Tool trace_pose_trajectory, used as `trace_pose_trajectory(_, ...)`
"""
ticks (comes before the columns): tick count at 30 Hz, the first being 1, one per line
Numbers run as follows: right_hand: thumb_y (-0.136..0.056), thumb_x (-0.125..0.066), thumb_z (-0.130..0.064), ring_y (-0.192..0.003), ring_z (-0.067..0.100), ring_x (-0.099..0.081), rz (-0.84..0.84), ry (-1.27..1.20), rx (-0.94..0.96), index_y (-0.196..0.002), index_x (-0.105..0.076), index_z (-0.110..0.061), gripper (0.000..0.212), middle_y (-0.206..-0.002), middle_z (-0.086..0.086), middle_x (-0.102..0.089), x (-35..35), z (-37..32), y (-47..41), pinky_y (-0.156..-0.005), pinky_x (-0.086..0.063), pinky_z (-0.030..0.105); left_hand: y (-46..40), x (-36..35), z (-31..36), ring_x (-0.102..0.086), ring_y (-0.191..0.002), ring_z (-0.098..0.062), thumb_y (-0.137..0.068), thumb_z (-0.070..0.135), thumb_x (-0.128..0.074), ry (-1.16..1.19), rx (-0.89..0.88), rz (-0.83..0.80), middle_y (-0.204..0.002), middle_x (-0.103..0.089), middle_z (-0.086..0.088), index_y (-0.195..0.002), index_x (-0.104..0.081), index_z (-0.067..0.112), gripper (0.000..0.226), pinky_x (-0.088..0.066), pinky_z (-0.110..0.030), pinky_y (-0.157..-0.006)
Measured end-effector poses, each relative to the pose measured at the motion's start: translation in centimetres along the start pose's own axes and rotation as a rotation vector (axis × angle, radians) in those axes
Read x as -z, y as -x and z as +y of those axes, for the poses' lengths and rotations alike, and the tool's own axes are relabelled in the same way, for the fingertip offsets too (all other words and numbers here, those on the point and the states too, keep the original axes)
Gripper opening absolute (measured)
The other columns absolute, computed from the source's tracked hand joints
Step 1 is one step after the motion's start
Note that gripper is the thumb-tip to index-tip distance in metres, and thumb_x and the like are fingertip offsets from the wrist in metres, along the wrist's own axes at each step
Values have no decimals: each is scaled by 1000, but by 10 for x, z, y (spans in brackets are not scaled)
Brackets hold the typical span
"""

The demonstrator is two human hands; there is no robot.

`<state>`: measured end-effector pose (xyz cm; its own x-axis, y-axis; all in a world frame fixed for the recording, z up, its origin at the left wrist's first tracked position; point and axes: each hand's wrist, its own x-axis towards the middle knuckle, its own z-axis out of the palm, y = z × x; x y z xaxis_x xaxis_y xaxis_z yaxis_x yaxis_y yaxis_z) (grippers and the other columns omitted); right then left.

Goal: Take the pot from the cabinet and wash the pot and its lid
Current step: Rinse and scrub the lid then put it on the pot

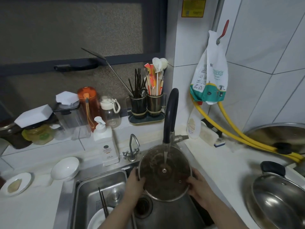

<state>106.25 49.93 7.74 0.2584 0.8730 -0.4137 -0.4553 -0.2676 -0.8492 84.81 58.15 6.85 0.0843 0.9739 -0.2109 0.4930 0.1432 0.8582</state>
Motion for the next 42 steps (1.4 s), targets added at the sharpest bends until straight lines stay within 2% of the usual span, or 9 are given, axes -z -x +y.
trace_pose_trajectory(3, -82, -47, 14, -90, 33, -64, -23, -83, -36, -118, -59, -11, 45, -109, 23, -65, -1, 12, -7, -67, -57, 39, 3, 6, 5, -68, -93, -25, -77, -7, -59, 88, 10, 48, -101, -73, -7, -116, -64, 11, 44, -55, -43, -88)
trace_pose_trajectory(9, -87, -37, 15, -106, 41, -59, 59, -65, -128, -121, -57, 1, 42, -117, 28, -62, -3, 32, -23, -83, -53, 46, 15, 17, 22, -60, -65, -6, -78, 4, -63, -21, -97, 72, -69, -64, 8, -109, -67, 17, 34, -42, -5, -53)
trace_pose_trajectory(16, -86, -49, 6, -92, 39, -64, 171, 262, -151, -119, -55, 5, 34, -110, 28, -63, -2, 16, -41, -72, -59, 44, 19, 14, 11, -59, -113, -23, -97, 26, -50, -220, -61, -107, -122, -66, -11, -125, -59, 16, 32, -41, -20, -85)
trace_pose_trajectory(20, -85, -48, 6, -66, 33, -62, 200, 372, -135, -85, -62, 4, 14, -83, 24, -63, -7, -4, -40, -50, -58, 34, 23, 6, -2, -17, -146, -20, -88, 56, -50, -572, -251, -220, -154, -33, -2, -117, -64, 40, 36, -17, -33, -118)
trace_pose_trajectory(24, -82, -50, 8, -51, 29, -58, 190, 387, -125, -64, -59, 2, 22, -63, 21, -56, -12, -14, -45, -45, -55, 32, 22, -8, 3, -39, -131, 3, -77, 59, -61, -641, -460, -382, -133, -56, 20, -118, -62, 41, 45, -14, -39, -118)
trace_pose_trajectory(28, -83, -62, -8, -67, 31, -66, 126, 321, -117, -74, -66, -3, 11, -73, 19, -68, -18, -20, -51, -77, -57, 48, 20, -14, 10, -58, -84, 5, -79, 37, -70, -335, -441, -262, -86, -72, 18, -99, -71, 34, 20, -35, -12, -82)
trace_pose_trajectory(31, -89, -61, -30, -85, 29, -68, 91, 276, -83, -99, -63, -10, 22, -95, 16, -69, -29, -18, -49, -69, -59, 38, 8, -14, 15, -52, -58, 9, -80, 25, -72, -83, -306, -211, -58, -60, 22, -71, -69, 30, 11, -41, -19, -64)
trace_pose_trajectory(37, -90, -59, -25, -118, 20, -54, -78, 619, 174, -137, -39, -33, 53, -127, -1, -57, -54, 2, -38, -106, -42, 43, 6, -22, 31, -64, -56, -10, -85, 8, -67, 524, 90, -56, -58, -70, 3, -75, -71, 10, 11, -49, -19, -54)
trace_pose_trajectory(42, -89, -60, -24, -111, 3, -51, -100, 950, 312, -131, -48, -29, 44, -123, -11, -55, -59, 7, -26, -98, -43, 21, -3, -19, 30, -68, -63, -28, -87, 14, -65, 867, 337, -45, -73, -73, -20, -78, -70, -2, 19, -56, -39, -73)
